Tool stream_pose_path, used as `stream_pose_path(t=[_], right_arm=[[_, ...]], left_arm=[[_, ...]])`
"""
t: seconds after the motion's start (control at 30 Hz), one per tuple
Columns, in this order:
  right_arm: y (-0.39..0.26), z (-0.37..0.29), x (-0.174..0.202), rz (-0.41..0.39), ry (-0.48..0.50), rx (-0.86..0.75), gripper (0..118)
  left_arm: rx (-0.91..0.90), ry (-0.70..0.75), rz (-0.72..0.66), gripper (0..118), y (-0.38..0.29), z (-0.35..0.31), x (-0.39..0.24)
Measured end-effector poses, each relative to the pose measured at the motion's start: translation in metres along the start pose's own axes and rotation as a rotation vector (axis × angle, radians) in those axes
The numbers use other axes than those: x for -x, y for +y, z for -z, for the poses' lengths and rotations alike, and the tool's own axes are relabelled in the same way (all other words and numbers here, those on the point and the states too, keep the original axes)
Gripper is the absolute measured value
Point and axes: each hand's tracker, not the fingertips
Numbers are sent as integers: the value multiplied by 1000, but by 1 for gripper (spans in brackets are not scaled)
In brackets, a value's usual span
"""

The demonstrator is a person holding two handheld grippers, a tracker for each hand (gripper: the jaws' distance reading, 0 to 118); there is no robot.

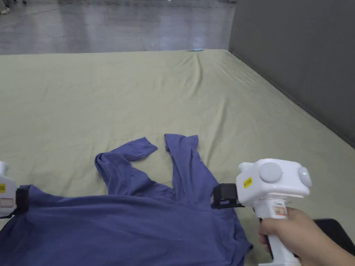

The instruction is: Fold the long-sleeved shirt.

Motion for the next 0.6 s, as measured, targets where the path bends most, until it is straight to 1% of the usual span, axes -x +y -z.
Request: stream_pose_path(t=[0.03, 0.07, 0.1, 0.13, 0.17, 0.2, 0.23, 0.27, 0.3, 0.33, 0.37, 0.43, 0.53, 0.6], right_arm=[[7, 11, 1, 1, -22, 3, 91], [11, 19, 4, -16, -47, 5, 61], [9, 23, 9, -72, -138, 13, 55], [5, 20, 12, -94, -131, 10, 55], [5, 15, 14, -85, -130, -4, 46], [4, 7, 15, -115, -143, -33, 17], [3, 0, 16, -146, -139, -61, 0], [-4, -9, 23, -149, -72, -73, 0], [-6, -17, 22, -144, -71, -69, 0], [-6, -25, 22, -158, -58, -58, 0], [-7, -36, 21, -165, -32, -72, 0], [-11, -65, 23, -175, -13, -119, 0], [-5, -130, 31, -230, 28, -221, 0], [4, -177, 42, -305, 39, -274, 0]], left_arm=[[-1, -12, -12, 0, -1, -6, 2], [-1, -21, -18, 0, -1, -9, 3], [0, -27, -24, 0, -1, -15, 4], [-1, -28, -29, 0, -2, -21, 5], [-1, -29, -29, 0, -3, -26, 5], [-3, -28, -25, 0, -2, -27, 7], [-6, -26, -18, 0, -2, -30, 6], [-7, -26, -10, 0, -2, -33, 6], [-11, -26, -7, 0, -1, -37, 6], [-15, -26, -3, 0, -1, -40, 4], [-25, -30, 2, 0, 1, -46, 3], [-46, -40, 0, 0, 4, -59, 2], [-97, -99, -59, 0, 18, -93, 5], [-129, -107, -69, 0, 34, -121, 8]])
